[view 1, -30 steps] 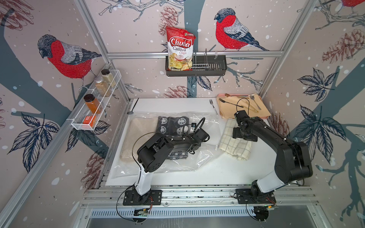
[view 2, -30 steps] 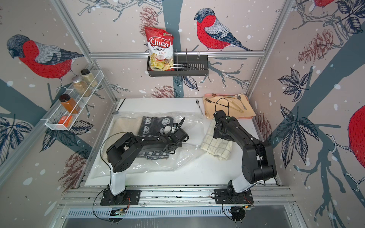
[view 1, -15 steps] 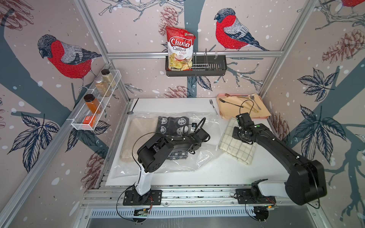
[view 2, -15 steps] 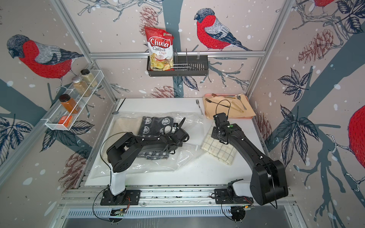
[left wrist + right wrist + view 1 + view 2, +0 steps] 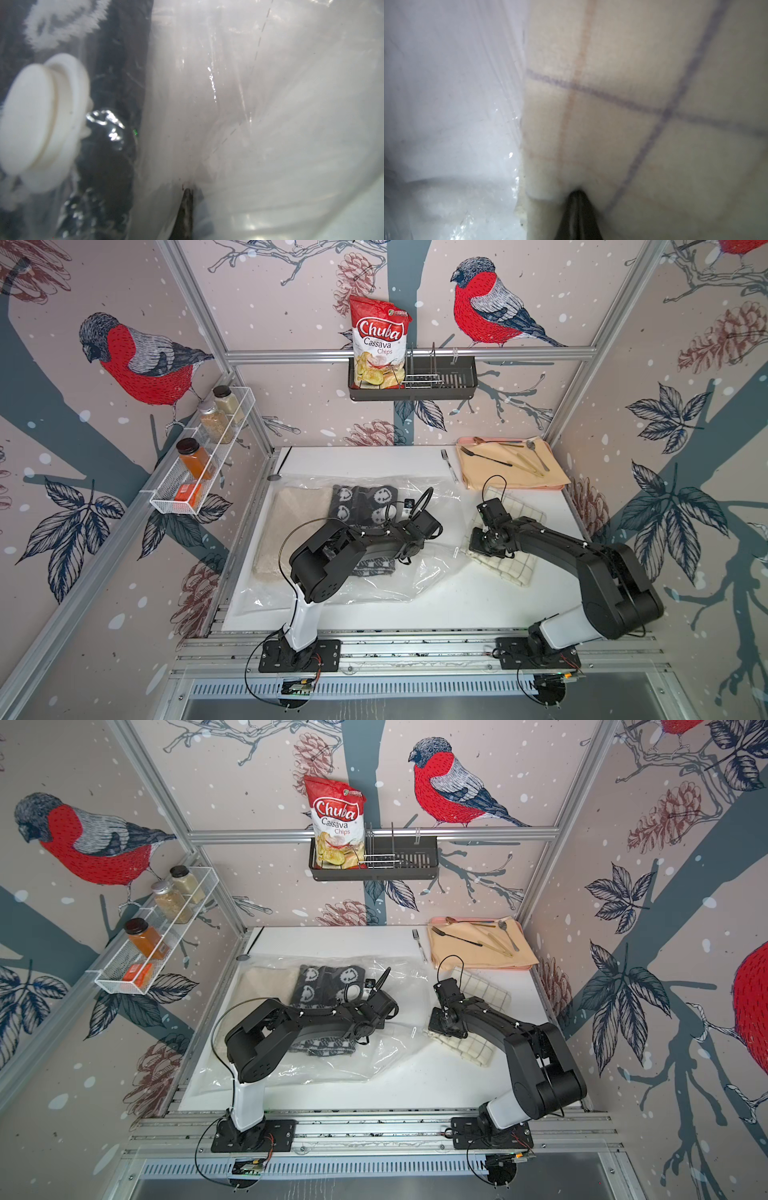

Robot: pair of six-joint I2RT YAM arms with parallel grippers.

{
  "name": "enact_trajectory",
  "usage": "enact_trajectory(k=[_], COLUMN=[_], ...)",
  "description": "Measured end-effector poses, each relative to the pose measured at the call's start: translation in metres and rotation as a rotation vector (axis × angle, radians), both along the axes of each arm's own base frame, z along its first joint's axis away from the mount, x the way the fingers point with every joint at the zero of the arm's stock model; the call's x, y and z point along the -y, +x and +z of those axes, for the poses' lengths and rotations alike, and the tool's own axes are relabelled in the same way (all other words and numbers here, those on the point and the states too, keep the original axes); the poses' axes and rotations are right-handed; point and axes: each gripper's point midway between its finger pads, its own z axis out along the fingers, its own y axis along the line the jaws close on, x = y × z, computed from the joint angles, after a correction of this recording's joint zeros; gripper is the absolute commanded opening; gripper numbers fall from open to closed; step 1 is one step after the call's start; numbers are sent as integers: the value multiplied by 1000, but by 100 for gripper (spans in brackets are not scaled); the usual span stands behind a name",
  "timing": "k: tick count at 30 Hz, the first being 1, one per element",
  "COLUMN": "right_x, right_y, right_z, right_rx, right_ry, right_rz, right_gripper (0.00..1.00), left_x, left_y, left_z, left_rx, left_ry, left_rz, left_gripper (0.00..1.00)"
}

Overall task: Take the scarf out of the vacuum bag
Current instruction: Move the scarf to the center of the board.

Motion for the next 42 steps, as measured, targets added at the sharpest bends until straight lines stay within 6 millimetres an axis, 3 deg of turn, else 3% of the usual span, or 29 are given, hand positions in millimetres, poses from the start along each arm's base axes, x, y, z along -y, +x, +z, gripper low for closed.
enact_trajectory(k=[10,15,18,23,32,42], right_x=[38,57,46,21,-8,17], right_y=[11,-11,-15,5,19,3], right_z=[1,11,29,49,4,-7], right_rx=[65,26,52,121,23,14], right_ry=[-37,-141,-182,-156,-103,-80], right_rz=[-150,-222,-194,-141,-5,-69], right_gripper=[0,0,0,0,0,0], left_x=[0,0,0,1,1,2], left_y=[1,1,1,1,1,3], left_z=[0,0,0,1,2,0], left_rx=[9,9,9,9,7,5], left_ry=[-4,-6,-7,-9,-15,-17], left_rz=[3,2,2,1,0,1], left_gripper=[0,0,0,0,0,0])
